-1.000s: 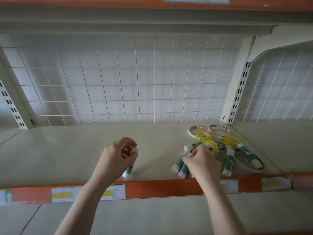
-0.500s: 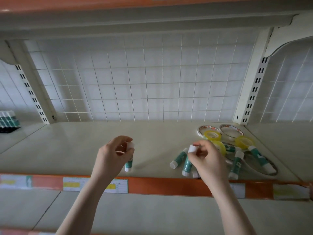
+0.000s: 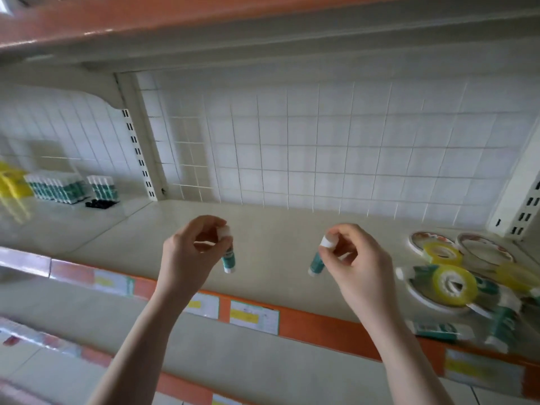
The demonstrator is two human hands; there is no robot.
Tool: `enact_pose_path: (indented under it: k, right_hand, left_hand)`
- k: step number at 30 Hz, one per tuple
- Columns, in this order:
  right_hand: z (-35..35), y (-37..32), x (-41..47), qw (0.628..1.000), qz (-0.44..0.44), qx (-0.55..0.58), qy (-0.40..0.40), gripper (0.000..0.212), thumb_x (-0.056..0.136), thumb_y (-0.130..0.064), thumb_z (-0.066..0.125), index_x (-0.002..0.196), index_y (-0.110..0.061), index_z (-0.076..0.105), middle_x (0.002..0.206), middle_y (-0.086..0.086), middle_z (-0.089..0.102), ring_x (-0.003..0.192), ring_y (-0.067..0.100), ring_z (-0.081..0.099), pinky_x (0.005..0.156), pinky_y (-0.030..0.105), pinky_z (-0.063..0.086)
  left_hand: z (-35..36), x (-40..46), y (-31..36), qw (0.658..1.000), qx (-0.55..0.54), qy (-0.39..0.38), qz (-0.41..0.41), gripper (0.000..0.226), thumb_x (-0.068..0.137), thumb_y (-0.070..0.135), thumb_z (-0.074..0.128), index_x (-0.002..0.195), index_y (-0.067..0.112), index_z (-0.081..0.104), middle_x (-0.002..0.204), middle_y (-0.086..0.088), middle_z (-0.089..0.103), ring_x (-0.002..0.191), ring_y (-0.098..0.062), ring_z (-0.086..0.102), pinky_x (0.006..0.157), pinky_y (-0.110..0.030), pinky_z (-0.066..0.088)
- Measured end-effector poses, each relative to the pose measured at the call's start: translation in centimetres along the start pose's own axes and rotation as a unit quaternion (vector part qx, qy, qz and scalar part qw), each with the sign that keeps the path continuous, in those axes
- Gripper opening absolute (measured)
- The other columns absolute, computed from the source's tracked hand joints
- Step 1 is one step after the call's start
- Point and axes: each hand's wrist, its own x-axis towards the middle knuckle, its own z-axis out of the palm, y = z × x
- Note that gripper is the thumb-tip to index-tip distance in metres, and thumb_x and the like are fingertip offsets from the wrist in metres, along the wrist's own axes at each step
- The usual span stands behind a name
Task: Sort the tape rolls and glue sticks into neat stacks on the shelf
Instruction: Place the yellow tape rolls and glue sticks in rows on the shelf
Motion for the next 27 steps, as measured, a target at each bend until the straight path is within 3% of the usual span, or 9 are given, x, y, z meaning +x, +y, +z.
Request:
enact_pose_path:
  k: [5,11,20,27]
  right_hand:
    - [7.3,-3.8,0.4,0.999,-0.014,0.032,-0.037,0.024,0.071,-0.001,0.072,0.079,-0.019,0.059,0.075,-0.009,0.061,0.066,0.006,0.056,0.059,0.016,0.041]
    - [18.9,-10.1,0.5,0.995,-0.015,0.045,-0.083,0.027,0.069,-0.001,0.071,0.079,-0.022,0.058,0.075,-0.01,0.061,0.063,0.008,0.056,0.061,0.025,0.044]
    - [35.3,-18.6,2.3,0.995,-0.011,0.018,-0.097,0.021,0.071,-0.005,0.071,0.078,-0.02,0.058,0.073,-0.004,0.063,0.067,0.021,0.06,0.065,0.035,0.048]
    - [45.1,-21.8,6.1,0.99,0.001,0.009,-0.138,0.017,0.073,-0.008,0.071,0.086,-0.017,0.064,0.072,-0.009,0.059,0.069,0.016,0.058,0.065,0.027,0.041]
  left_hand:
    - [-6.1,2.2,-3.7,0.999,0.004,0.04,0.008,0.038,0.073,-0.003,0.072,0.081,0.032,0.061,0.075,0.028,0.065,0.066,0.007,0.062,0.064,-0.003,0.043]
    - [-15.8,6.0,-10.6,0.996,0.018,0.09,0.015,0.042,0.072,-0.005,0.072,0.079,0.035,0.06,0.071,0.033,0.063,0.066,0.011,0.06,0.065,-0.003,0.043]
    - [-29.1,13.4,-21.8,0.994,0.039,0.098,0.008,0.041,0.073,-0.004,0.07,0.076,0.036,0.06,0.072,0.03,0.064,0.07,0.008,0.061,0.066,-0.003,0.043]
    - [-33.6,17.9,-28.8,0.993,0.056,0.104,-0.008,0.041,0.074,-0.002,0.07,0.077,0.038,0.059,0.074,0.031,0.064,0.071,0.009,0.061,0.066,-0.003,0.045]
